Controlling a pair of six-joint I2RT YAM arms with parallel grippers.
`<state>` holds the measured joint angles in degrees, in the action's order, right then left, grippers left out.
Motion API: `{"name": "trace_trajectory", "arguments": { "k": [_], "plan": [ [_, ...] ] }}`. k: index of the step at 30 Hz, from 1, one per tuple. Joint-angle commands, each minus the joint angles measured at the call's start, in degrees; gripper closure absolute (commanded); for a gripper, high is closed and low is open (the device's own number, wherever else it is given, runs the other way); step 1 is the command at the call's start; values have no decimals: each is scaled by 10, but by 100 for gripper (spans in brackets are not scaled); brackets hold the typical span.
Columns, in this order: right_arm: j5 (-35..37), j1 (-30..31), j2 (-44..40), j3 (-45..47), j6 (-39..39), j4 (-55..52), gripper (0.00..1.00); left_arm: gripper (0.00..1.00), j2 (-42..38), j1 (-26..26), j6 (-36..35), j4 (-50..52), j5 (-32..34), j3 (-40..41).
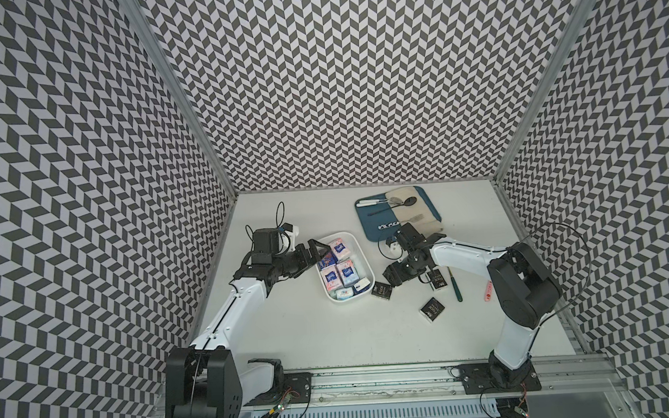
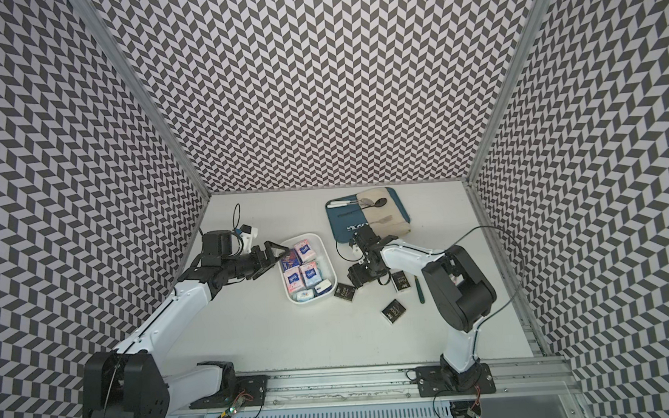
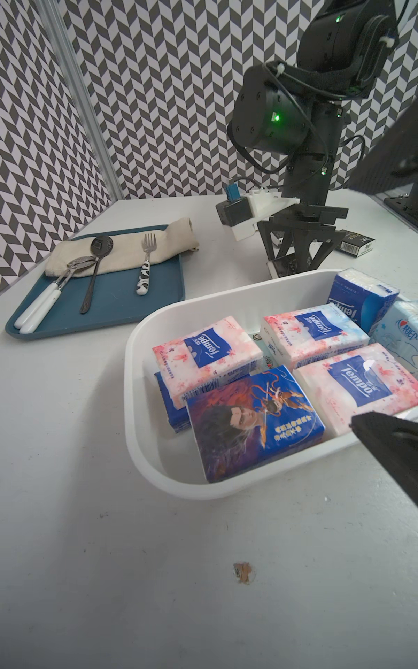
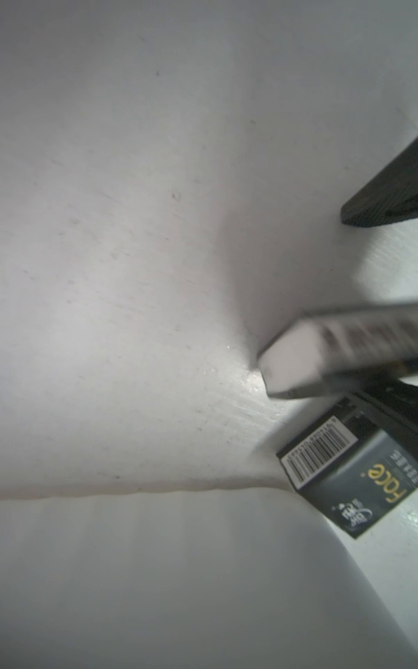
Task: Put the pocket tissues into the storage box
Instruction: Pick up the pocket tissues from the center of the board.
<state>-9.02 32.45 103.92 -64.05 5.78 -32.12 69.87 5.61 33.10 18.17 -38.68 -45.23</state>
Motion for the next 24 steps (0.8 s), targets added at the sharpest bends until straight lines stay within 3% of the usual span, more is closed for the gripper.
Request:
{"name": "trace_trajectory", "arguments": {
  "k": [1,13,24],
  "plan": [
    [7,-2,15,14,11,20,33,0,-4,2,-1,-4,-6,-6],
    [13,-2,-34,-27,38,-5,68,0,8,2,-1,-16,-2,-3],
    [-65,19,-33,-161,76,-26,75,0,28,2,-1,-31,93,12]
  ]
}}
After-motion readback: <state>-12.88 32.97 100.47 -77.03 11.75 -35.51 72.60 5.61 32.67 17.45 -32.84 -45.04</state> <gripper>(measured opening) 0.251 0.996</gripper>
